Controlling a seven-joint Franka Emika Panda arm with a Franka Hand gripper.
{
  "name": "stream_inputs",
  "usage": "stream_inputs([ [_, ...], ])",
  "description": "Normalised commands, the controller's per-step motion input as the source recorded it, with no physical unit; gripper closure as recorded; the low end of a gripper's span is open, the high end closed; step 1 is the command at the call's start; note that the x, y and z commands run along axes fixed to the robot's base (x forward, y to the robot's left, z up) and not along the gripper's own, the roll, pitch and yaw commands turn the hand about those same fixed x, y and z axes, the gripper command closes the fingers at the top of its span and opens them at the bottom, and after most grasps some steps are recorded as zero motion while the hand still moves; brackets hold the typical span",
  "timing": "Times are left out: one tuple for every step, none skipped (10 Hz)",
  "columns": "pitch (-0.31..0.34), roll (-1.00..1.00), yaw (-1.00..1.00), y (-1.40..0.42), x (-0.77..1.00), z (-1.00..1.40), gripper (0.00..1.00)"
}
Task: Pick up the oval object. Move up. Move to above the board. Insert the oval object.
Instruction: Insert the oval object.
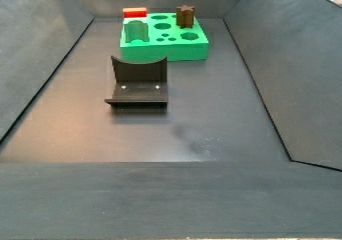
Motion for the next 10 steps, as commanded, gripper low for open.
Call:
stream_inputs([
  [-0.033, 0.13, -0.53, -0.35, 0.41, -0.03, 1.00],
  [-0.044, 0.13, -0.55, -0.33, 0.40, -0.07, 1.00],
  [-0.043, 0.14, -0.46, -0.34, 0.51, -0.22, 1.00],
  [-0.057, 0.14, -0.39, -0.33, 0.59, -0.31, 1.00],
  [-0.059, 0.15, -0.37, -0.33, 0.61, -0.34, 1.00],
  [-0.070, 0.11, -0.35, -0.31, 0.65, -0.34, 1.00],
  [-0.084, 0.06, -0.36, -0.29, 0.63, -0.27, 1.00],
  [-0.099, 0.00, -0.35, -0.27, 0.65, -0.17, 1.00],
  [-0.046, 0.00, -0.21, -0.25, 0.82, -0.13, 1.00],
  [-0.027, 0.00, -0.15, -0.20, 0.92, -0.13, 1.00],
])
